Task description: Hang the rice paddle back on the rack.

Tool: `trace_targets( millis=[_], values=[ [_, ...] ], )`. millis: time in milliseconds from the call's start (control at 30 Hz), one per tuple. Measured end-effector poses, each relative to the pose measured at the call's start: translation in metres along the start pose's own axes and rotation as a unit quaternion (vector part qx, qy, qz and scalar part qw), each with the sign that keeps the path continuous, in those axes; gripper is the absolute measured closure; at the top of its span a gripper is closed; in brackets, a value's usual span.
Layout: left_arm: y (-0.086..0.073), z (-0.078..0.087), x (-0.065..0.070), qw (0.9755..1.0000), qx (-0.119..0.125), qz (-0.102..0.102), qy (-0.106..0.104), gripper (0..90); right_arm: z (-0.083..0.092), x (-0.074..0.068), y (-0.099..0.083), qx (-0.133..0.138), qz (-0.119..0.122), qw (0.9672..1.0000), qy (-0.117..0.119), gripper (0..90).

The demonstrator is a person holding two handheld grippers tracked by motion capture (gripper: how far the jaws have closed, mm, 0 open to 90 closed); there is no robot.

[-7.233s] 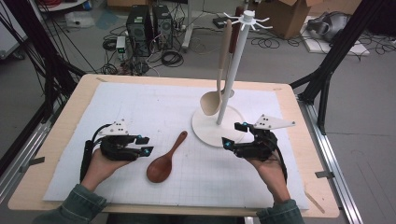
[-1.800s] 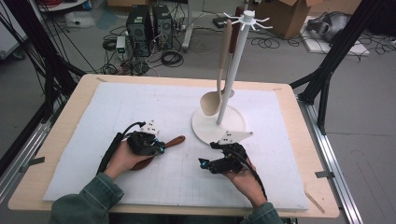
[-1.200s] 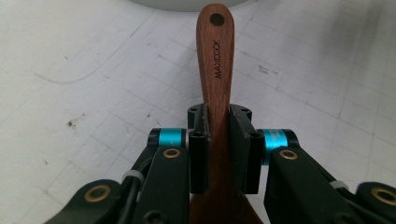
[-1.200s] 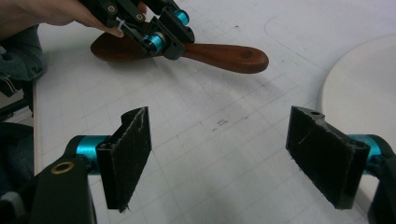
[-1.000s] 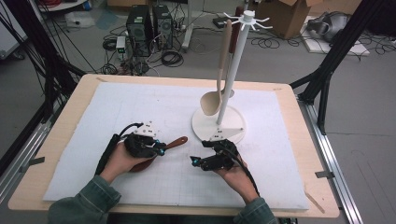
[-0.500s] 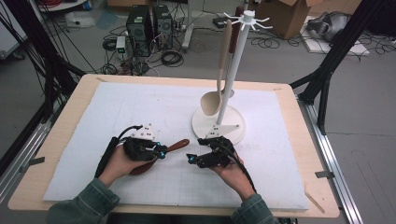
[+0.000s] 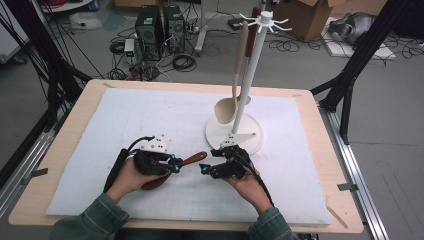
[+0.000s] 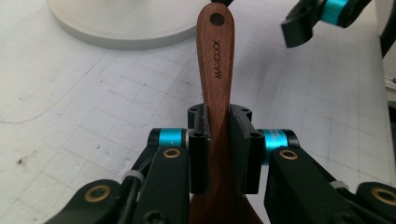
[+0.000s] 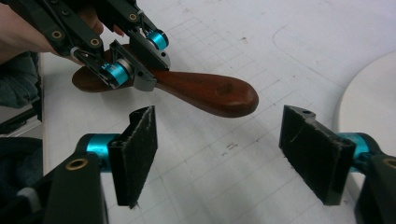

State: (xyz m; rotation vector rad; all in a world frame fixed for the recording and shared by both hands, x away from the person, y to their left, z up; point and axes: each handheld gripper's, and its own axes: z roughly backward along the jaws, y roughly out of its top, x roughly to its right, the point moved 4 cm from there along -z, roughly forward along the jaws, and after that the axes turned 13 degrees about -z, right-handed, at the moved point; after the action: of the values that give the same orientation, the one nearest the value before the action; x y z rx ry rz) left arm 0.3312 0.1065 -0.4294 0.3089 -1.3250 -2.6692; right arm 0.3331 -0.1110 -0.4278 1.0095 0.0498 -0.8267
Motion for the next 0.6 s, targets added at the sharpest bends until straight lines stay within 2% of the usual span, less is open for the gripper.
trace_targets(
  millis=[200,300,600],
  values=[
    [0.001,-0.004,0.006,0.9999,0.006,0.002,-0.008,78.1,-0.003,-0.001,-0.002,-0.014,-0.011,0.9998,0.013,38.9],
    [0.002,-0.007,0.007,0.9999,0.007,-0.001,-0.009,78.1,-0.002,-0.001,-0.001,-0.012,-0.013,0.9997,0.017,43.9],
    [0.0,-0.012,0.009,0.9999,-0.004,0.001,-0.014,77.8,0.001,-0.001,-0.001,-0.007,-0.018,0.9997,0.014,50.9]
  ],
)
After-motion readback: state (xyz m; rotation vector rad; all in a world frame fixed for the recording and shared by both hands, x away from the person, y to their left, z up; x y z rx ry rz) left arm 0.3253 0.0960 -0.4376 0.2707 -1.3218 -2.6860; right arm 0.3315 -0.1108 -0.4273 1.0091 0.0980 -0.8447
